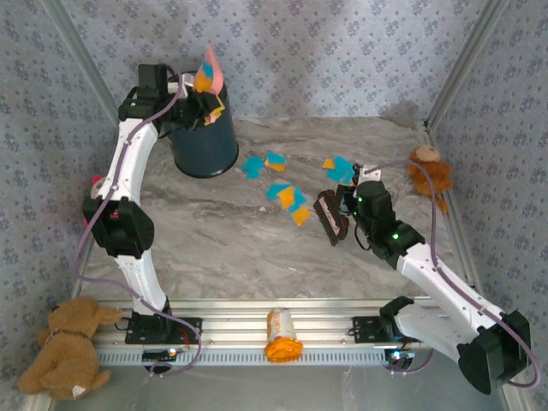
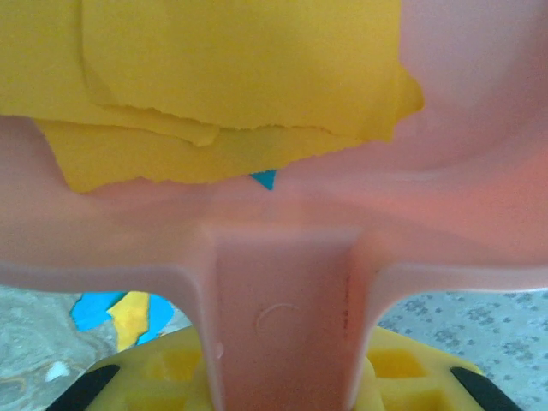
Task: Sweep away the paper scraps from the table
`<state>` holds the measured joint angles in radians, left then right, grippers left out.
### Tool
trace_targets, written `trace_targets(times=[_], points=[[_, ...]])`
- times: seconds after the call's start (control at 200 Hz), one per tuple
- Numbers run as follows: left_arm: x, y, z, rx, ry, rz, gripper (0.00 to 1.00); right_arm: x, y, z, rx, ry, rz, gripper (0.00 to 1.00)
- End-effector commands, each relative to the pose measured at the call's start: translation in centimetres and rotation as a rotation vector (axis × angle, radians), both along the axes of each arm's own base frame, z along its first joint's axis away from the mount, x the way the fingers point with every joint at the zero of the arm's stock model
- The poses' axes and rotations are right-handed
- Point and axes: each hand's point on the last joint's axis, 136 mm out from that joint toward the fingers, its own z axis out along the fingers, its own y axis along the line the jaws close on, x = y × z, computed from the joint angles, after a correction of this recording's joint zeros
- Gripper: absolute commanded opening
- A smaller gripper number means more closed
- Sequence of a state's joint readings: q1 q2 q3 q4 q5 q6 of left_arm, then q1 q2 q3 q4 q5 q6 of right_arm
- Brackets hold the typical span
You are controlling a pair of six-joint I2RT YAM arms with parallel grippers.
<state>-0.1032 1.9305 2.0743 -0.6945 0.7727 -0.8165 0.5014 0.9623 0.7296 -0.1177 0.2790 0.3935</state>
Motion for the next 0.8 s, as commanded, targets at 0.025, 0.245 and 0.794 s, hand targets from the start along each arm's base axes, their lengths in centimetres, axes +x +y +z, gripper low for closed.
trace_targets(times=[0.025,0.245,0.794], points=[[-0.1,-0.1,3.0,-0.079,-0.062,-0.006,0.00,0.2,-0.1,0.7,0.026,-0.017,-0.008,0.00],[0.1,0.0,3.1,-0.123,-0.050,0.012,0.00,0.2,0.0,0.6,0.028,-0.015,-0.006,0.00],[1.3,0.1,3.2,-0.287,-0.018,0.043,0.00,0.2,0.1,0.5,0.028,-0.011,-0.005,0.00]])
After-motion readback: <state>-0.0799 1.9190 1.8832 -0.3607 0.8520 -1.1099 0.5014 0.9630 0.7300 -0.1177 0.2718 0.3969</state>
